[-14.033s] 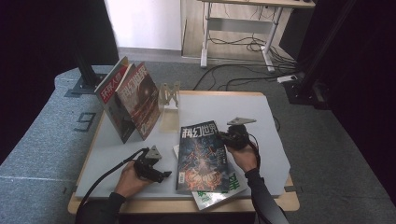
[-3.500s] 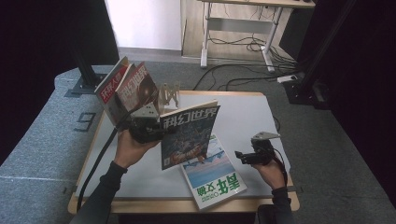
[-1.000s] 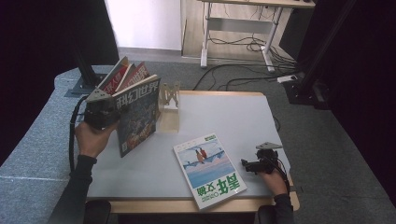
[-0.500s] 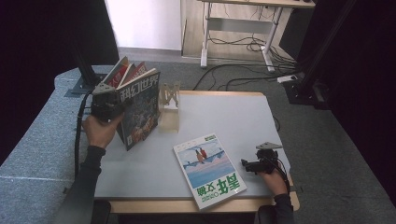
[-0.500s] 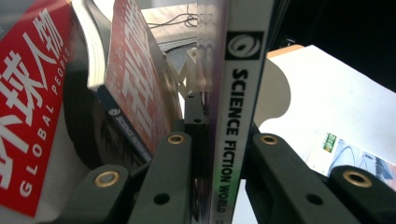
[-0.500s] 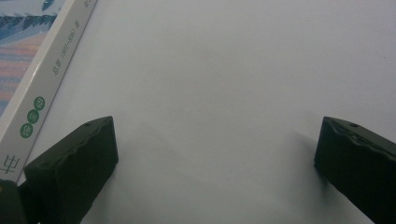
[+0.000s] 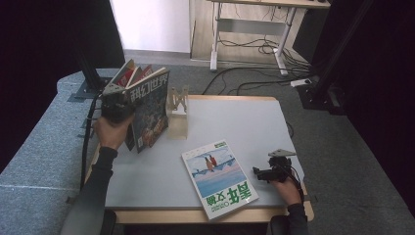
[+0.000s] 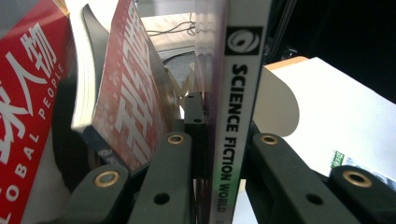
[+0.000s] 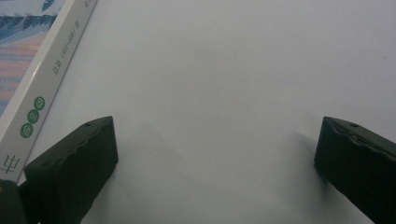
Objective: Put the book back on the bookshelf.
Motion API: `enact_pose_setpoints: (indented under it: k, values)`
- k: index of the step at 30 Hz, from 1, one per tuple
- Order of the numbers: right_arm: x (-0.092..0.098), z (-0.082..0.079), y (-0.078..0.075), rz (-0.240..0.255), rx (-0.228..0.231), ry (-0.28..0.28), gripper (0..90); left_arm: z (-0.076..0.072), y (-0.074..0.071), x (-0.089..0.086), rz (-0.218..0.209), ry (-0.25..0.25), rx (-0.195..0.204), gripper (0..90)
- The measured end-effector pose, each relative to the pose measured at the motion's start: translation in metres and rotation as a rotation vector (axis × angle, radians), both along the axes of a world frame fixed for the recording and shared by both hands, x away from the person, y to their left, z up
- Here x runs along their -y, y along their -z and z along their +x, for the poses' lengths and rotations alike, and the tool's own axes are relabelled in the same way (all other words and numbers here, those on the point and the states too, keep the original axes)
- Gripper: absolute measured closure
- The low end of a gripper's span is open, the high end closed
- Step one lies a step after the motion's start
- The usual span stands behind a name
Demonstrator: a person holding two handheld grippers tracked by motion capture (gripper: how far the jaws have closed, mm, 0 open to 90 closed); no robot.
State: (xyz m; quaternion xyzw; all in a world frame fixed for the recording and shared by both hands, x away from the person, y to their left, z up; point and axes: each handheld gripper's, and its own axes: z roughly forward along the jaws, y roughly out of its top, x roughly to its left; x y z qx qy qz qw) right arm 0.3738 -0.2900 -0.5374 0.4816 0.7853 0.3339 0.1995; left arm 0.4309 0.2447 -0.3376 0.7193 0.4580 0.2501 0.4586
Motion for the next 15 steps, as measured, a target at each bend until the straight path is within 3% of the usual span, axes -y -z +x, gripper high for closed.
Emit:
enact_pose_setpoints:
  k: [15]
  values:
    - [0.000,0.000,0.000,0.000,0.000,-0.001,0.0,0.015,0.007,0.007,-0.033,-0.020,0.037,82.6]
